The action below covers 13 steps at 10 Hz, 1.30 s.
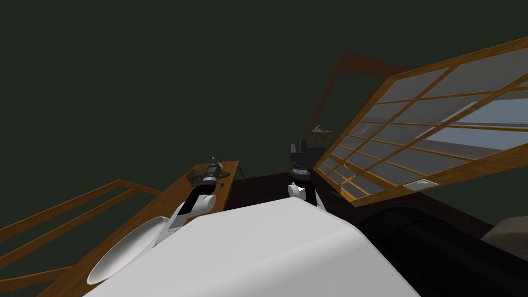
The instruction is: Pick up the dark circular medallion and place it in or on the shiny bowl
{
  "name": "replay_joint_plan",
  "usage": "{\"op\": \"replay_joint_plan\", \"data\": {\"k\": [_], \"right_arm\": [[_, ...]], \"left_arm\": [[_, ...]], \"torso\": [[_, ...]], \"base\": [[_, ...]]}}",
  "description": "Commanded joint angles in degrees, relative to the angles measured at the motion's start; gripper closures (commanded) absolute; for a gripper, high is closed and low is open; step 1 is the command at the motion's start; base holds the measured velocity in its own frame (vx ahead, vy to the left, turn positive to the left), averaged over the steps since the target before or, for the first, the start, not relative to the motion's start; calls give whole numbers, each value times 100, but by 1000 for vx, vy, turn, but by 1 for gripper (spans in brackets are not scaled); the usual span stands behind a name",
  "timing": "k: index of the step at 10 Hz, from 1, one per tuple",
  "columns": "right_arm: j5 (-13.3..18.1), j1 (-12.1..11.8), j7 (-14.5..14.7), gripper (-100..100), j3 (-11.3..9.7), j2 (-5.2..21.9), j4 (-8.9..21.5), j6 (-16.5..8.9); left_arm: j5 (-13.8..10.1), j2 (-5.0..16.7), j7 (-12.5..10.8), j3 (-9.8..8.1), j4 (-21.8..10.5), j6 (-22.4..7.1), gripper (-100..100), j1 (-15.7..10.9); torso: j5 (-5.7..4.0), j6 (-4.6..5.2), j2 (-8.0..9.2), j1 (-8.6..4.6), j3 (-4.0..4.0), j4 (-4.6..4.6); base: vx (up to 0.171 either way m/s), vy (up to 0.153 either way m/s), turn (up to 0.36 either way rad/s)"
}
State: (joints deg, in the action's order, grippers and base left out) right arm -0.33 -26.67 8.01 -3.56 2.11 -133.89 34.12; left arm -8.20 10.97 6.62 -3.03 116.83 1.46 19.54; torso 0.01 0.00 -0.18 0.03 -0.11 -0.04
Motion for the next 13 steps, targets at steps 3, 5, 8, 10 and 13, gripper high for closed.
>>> {"op": "replay_joint_plan", "data": {"k": [3,5,8,10,13], "right_arm": [[0,0,0,0,0,0,0,0],[0,0,0,0,0,0,0,0],[0,0,0,0,0,0,0,0],[0,0,0,0,0,0,0,0],[0,0,0,0,0,0,0,0]], "left_arm": [[-184,44,-39,-56,-318,-413,-100,-132],[-435,103,-93,-130,-666,-815,-100,-294],[-563,136,-121,-167,-934,-1180,-100,-377],[-693,171,-149,-205,-1151,-1443,-100,-461],[-955,243,-207,-280,-1598,-1922,-100,-633]], "torso": [[0,0,2,-3,1,0],[0,0,3,-1,2,1],[-1,0,-2,-2,-1,0],[0,-1,2,0,1,0],[-1,0,4,-1,2,1]], "base": [[33,-4,28],[48,3,59],[44,-2,26],[35,-2,37],[41,0,33]]}}
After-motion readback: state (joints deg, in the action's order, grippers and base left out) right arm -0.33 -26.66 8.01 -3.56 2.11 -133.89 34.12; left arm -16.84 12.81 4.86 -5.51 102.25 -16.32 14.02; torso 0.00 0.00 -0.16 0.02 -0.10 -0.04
